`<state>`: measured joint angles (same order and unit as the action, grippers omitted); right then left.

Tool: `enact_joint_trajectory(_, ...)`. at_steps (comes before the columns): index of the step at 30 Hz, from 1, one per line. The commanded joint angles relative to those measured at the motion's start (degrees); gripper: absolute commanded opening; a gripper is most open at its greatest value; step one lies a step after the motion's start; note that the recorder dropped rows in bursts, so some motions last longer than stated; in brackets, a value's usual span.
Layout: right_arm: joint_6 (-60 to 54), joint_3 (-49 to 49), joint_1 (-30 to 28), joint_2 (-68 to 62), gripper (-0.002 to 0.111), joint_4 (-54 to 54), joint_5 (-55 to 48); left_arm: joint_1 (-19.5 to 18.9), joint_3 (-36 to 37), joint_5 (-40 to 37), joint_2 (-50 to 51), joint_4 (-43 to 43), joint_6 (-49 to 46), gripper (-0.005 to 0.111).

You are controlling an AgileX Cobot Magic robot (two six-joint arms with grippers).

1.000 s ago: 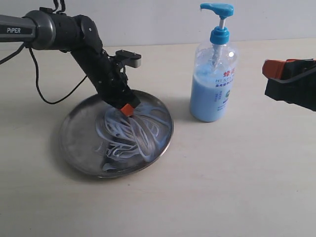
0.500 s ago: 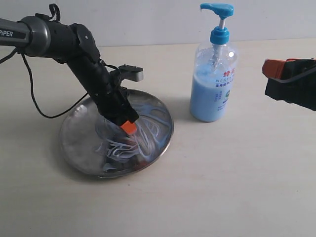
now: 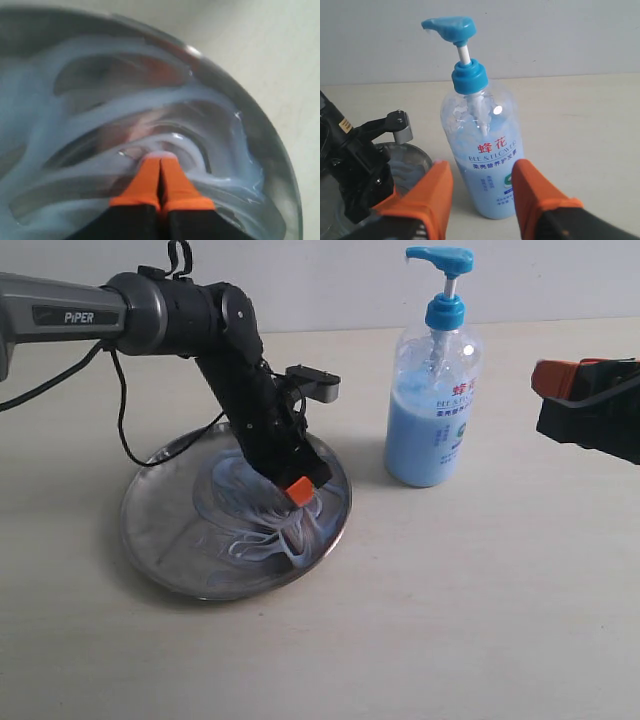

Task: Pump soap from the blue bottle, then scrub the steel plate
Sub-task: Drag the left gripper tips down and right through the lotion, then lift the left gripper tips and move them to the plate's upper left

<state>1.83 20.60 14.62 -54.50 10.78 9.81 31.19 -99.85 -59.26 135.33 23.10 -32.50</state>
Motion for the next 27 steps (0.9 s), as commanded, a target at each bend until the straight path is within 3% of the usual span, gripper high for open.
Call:
enact_joint_trajectory(1, -0.3, -0.2, 0.0, 0.4, 0.04, -0.4, 0.7, -0.1, -4.4, 1.9, 4.5, -5.1, 1.7, 0.0)
enact_joint_trajectory(9, -0.3, -0.2, 0.0, 0.4, 0.04, -0.4, 0.7, -0.8, -11.7, -0.4, 8.4, -5.8, 4.3, 0.0)
enact_joint_trajectory(27, -0.3, -0.2, 0.0, 0.4, 0.04, -0.4, 0.7, -6.7, -12.8, -1.7, 9.3, -12.5, 10.4, 0.0)
